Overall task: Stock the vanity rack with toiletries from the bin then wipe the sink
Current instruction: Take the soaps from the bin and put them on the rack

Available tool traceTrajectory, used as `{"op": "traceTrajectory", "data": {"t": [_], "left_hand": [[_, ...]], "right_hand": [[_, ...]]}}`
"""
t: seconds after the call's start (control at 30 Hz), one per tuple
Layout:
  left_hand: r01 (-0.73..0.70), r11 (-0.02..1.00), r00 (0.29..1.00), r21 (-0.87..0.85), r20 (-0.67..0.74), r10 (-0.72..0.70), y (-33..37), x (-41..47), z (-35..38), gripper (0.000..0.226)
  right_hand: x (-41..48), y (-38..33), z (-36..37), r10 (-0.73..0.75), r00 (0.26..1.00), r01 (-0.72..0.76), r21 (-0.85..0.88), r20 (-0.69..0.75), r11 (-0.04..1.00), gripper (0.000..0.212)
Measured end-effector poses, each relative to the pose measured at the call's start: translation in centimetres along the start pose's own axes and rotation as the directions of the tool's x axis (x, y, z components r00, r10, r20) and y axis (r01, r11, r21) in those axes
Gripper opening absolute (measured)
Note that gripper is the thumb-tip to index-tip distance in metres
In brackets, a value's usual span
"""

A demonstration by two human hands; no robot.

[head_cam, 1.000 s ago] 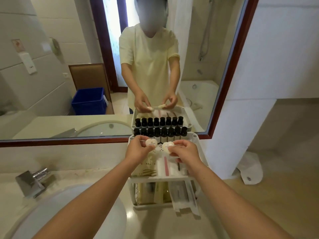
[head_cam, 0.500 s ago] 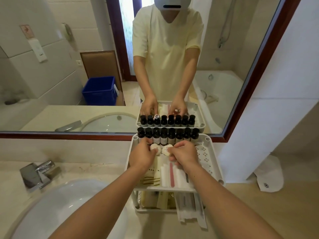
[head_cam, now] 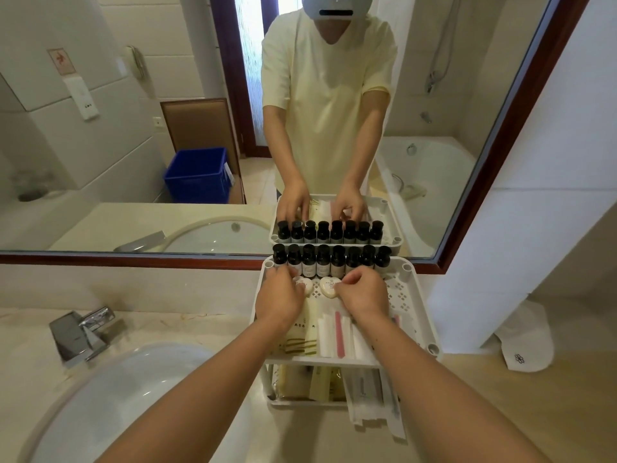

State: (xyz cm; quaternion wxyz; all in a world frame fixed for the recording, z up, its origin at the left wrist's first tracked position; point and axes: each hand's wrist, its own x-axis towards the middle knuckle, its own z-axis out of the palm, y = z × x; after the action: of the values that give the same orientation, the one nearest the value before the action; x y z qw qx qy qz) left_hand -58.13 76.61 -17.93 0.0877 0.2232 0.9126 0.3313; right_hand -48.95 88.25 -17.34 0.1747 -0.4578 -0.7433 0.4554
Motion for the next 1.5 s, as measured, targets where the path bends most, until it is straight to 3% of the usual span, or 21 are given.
{"op": "traceTrajectory", "data": {"t": [0.33, 0.43, 0.77, 1.17, 1.5], "left_hand": [[-0.143, 0.975, 0.986, -0.171, -0.104, 0.127, -0.4, -4.2, -3.0, 0.028], [-0.153, 0.960, 0.986, -0.233, -0.103, 0.132, -1.3, -6.1, -4.3, 0.025], [-0.135, 0.871, 0.990, -0.472, -0.032, 0.136, -6.5, -14.2, -9.5, 0.023], [-0.027, 0.839, 0.999, -0.543, 0.022, 0.046, -14.6, -22.6, -13.7, 0.026], [0.069, 0.824, 0.987, -0.562, -0.081, -0.137, -20.0, -28.4, -17.3, 0.026]], "right_hand": [[-4.8, -0.3, -2.2, -0.153, 0.988, 0.150, 0.119, 0.016, 0.982, 0.013], [-7.7, -0.8, -2.1, -0.207, 0.977, 0.204, 0.056, 0.043, 0.977, 0.013], [-18.8, -1.3, 0.0, -0.271, 0.961, 0.264, 0.119, 0.047, 0.957, 0.020], [-28.9, -0.1, 5.4, -0.252, 0.946, 0.238, 0.092, 0.206, 0.967, 0.026], [-33.6, -1.5, 9.2, -0.358, 0.842, 0.383, 0.021, 0.403, 0.924, 0.031]]}}
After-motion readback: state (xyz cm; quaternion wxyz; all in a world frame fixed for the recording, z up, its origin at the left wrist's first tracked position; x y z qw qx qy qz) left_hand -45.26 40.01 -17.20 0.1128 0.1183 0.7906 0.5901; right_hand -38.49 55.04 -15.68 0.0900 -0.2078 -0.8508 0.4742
